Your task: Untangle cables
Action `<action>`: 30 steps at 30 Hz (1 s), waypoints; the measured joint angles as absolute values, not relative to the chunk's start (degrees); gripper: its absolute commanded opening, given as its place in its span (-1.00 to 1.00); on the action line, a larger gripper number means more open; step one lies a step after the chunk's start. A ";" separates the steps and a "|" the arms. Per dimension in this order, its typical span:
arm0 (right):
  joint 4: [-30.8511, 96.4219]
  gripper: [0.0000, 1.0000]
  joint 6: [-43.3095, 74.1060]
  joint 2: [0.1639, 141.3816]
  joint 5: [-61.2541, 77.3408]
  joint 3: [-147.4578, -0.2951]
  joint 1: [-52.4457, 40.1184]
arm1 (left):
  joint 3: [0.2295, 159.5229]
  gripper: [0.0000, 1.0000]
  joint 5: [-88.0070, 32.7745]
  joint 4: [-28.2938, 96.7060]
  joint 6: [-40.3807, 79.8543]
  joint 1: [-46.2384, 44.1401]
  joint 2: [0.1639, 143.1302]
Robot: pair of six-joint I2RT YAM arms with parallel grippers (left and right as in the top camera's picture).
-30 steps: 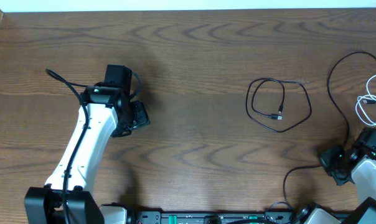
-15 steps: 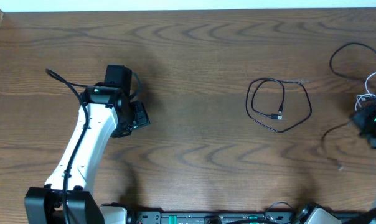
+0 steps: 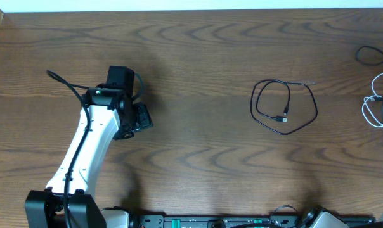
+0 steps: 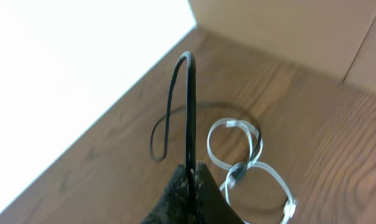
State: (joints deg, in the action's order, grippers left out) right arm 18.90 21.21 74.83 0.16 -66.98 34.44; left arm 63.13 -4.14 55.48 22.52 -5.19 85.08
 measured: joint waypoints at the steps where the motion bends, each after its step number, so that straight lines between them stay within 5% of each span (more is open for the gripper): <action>1: 17.21 -0.98 21.21 75.16 -0.56 -66.98 34.44 | 63.13 0.31 -4.14 55.48 22.52 -5.19 85.08; 17: 1.56 -0.94 20.29 92.47 -4.05 -67.07 36.34 | 63.13 0.30 -4.16 55.48 22.52 -5.19 85.08; 18: 1.67 -0.78 20.27 93.82 -3.38 -67.18 36.71 | 63.13 0.31 -4.14 55.51 22.52 -5.19 85.08; 22: 2.48 0.59 19.94 98.70 -1.26 -67.37 38.06 | 63.13 0.30 -4.14 55.48 22.52 -5.19 85.08; 24: 2.79 0.94 19.11 99.72 -0.43 -67.37 38.26 | 63.13 0.30 -4.16 55.51 22.52 -5.19 85.08; 30: 3.40 0.99 16.88 98.96 7.01 -67.55 38.30 | 63.13 0.31 -4.14 55.48 22.52 -5.19 85.08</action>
